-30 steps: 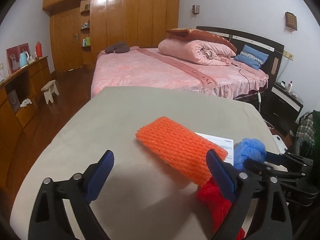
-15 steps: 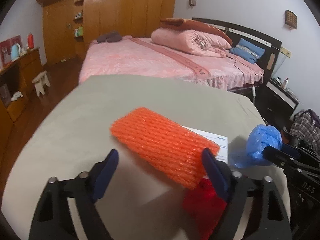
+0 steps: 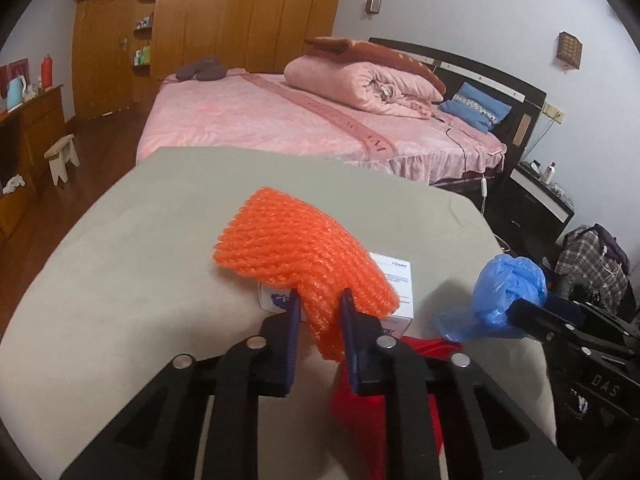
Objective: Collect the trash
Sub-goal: 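Grasp the orange mesh sleeve with the left tool, then carry the orange mesh sleeve and blue gloves over the bin and release both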
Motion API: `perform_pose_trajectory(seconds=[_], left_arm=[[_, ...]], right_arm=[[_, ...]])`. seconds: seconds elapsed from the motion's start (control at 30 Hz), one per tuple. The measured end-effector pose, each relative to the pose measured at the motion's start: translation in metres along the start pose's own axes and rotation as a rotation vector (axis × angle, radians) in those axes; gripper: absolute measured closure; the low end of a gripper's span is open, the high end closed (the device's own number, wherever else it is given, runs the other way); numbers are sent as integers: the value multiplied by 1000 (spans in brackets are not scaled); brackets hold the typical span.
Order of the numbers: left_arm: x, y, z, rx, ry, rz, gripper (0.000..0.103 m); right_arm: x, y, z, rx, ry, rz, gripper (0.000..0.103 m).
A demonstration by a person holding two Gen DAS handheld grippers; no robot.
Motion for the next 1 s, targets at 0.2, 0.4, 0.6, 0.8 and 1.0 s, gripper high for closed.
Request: perform_pose_trajectory(seconds=[0.2, 0.4, 0.6, 0.8, 1.0], left_arm=[[-4, -6, 30, -53, -21, -11, 86], [-19, -11, 64, -94, -41, -48, 86], [-31, -16, 93, -124, -36, -64, 86], [-47, -19, 121, -154, -15, -85, 86], [-63, -19, 139, -172, 3, -104, 87]], right_arm=[[4, -5, 23, -37, -7, 1, 56], [8, -12, 53, -81, -14, 0, 56], [11, -16, 86, -123, -20, 5, 56], [13, -18, 118, -163, -24, 18, 56], [10, -20, 147, -203, -27, 20, 56]])
Point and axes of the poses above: each gripper's, at about its wrist camera, not at the fingertips, and z roughly against the way its jaws point, x to its left, y to its underside, the point moved 5 cm from there along -z, roughly the way its jaws point
